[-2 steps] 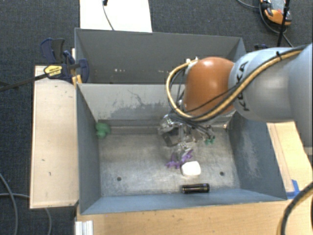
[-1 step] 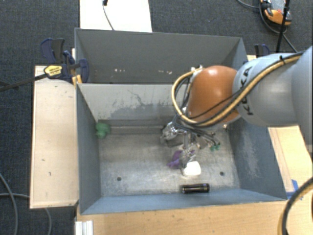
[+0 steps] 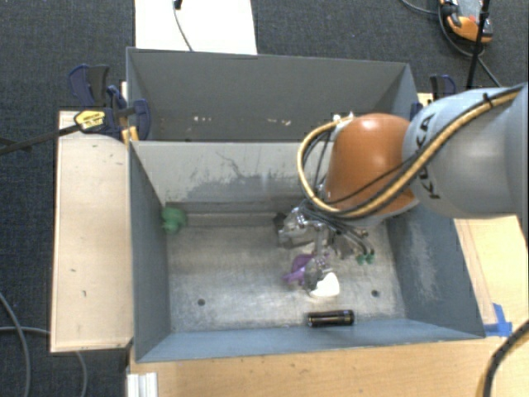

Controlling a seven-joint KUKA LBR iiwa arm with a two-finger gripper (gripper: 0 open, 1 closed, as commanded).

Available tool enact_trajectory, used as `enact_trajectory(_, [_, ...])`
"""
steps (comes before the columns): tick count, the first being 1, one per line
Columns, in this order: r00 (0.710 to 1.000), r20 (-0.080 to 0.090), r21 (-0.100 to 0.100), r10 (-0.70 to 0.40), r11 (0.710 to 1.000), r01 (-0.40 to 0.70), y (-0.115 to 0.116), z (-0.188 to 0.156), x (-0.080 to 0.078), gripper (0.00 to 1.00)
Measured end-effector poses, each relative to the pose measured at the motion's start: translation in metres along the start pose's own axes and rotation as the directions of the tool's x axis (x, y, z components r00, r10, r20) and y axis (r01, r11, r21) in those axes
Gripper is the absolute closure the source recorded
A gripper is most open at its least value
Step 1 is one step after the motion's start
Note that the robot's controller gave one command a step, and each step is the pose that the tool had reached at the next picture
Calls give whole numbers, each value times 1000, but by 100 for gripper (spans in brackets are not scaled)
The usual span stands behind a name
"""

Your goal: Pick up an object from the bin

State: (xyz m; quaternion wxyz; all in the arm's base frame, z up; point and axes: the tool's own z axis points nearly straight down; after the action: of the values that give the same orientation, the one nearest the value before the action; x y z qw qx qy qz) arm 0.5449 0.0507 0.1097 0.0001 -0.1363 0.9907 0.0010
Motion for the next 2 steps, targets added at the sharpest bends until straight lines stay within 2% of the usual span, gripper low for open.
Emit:
enact_trajectory(1, [994, 10, -4, 106, 994, -106, -8, 10, 4, 0])
enact_trajectory(2, [995, 1, 2, -104, 995, 104, -9, 23, 26, 0])
